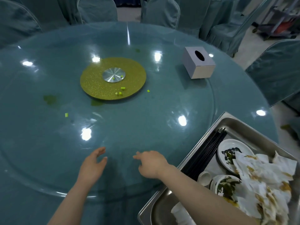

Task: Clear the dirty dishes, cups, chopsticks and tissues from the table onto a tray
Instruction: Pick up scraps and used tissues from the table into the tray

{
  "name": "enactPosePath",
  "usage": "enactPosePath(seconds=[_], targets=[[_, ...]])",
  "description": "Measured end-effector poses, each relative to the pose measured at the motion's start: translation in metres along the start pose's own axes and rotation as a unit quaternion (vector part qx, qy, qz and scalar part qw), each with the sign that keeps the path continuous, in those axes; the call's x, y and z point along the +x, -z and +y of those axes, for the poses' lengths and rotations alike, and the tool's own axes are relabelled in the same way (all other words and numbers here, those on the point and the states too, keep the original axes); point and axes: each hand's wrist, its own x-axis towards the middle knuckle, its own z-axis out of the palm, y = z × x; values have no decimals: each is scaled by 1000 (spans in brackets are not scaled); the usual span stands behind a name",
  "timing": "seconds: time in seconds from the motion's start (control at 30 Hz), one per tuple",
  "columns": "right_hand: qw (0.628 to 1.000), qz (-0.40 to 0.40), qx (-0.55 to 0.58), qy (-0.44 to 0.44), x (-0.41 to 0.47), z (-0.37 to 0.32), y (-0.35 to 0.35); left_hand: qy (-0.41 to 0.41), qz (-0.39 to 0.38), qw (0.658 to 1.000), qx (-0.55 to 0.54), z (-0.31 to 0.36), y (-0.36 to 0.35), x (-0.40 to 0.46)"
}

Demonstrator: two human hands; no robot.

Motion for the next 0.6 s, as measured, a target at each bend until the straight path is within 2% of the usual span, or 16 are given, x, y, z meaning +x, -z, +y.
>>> enactPosePath(seconds=[0.07, 0.13, 0.23, 0.3, 0.43, 0.6], targets=[[998, 9, 54, -3, -3, 8, 5, -7, 6, 1000, 16, 1, 0, 0], [995, 64, 64, -36, -5, 21, 14, -17, 8, 999, 40, 4, -1, -1], [982, 136, 30, -127, -9, 48, 26, -44, -9, 995, 88, 9, -4, -3], [977, 134, -8, -167, -11, 62, 29, -67, -19, 992, 100, 11, -6, -3], [983, 110, -26, -147, -12, 61, 17, -75, -21, 993, 92, 14, -10, 1], [973, 165, 67, -146, -15, 59, 21, -92, -33, 991, 87, 19, -18, 5]])
